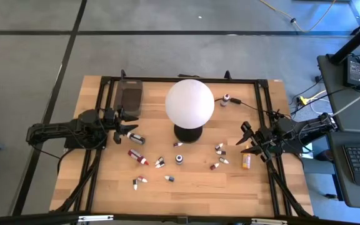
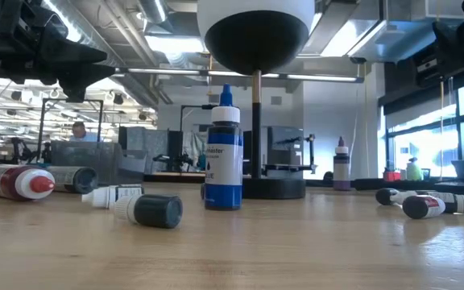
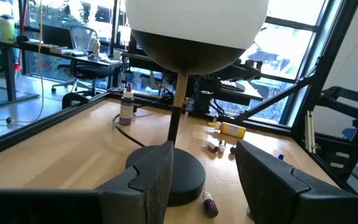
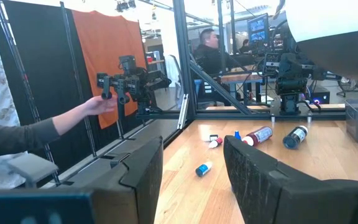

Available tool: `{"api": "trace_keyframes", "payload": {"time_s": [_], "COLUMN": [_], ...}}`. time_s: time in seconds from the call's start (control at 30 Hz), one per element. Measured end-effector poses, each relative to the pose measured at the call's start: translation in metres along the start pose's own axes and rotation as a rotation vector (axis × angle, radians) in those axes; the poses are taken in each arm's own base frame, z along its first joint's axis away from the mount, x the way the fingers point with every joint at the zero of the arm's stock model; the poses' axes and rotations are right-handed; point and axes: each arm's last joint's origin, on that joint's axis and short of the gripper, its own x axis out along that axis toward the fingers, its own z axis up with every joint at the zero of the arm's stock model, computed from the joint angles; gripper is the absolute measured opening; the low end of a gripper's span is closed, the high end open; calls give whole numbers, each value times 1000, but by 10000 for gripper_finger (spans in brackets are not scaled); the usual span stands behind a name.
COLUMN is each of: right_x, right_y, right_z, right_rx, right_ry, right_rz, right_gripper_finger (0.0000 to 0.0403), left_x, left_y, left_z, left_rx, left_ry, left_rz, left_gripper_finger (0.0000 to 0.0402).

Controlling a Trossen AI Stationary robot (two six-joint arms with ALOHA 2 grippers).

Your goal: Pick & Place food coloring

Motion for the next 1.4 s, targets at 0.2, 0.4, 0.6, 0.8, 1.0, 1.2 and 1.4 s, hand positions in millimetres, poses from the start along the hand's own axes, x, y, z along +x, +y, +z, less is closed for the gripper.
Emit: {"api": "trace_keyframes", "payload": {"time_s": [0.2,0.4,0.6,0.8,1.0,1.2,1.4], "right_x": [0,0,0,0,0,0,0], "right_y": [0,0,0,0,0,0,0], "right_z": [0,0,0,0,0,0,1], "right_rx": [-1,-1,0,0,0,-1,-1], "right_ry": [0,0,0,0,0,0,-9], "right_rz": [0,0,0,0,0,0,2], "right_gripper_finger": [173,173,173,173,173,173,173], "left_x": [0,0,0,0,0,0,0], "left_y": [1,1,1,1,1,1,1], "left_z": [0,0,0,0,0,0,0], "left_rx": [0,0,0,-28,-34,-34,-34], "left_ry": [-6,-6,-6,-6,-7,-7,-11], "left_rz": [27,26,26,26,25,25,45], "left_gripper_finger": [170,169,171,169,170,170,169]}}
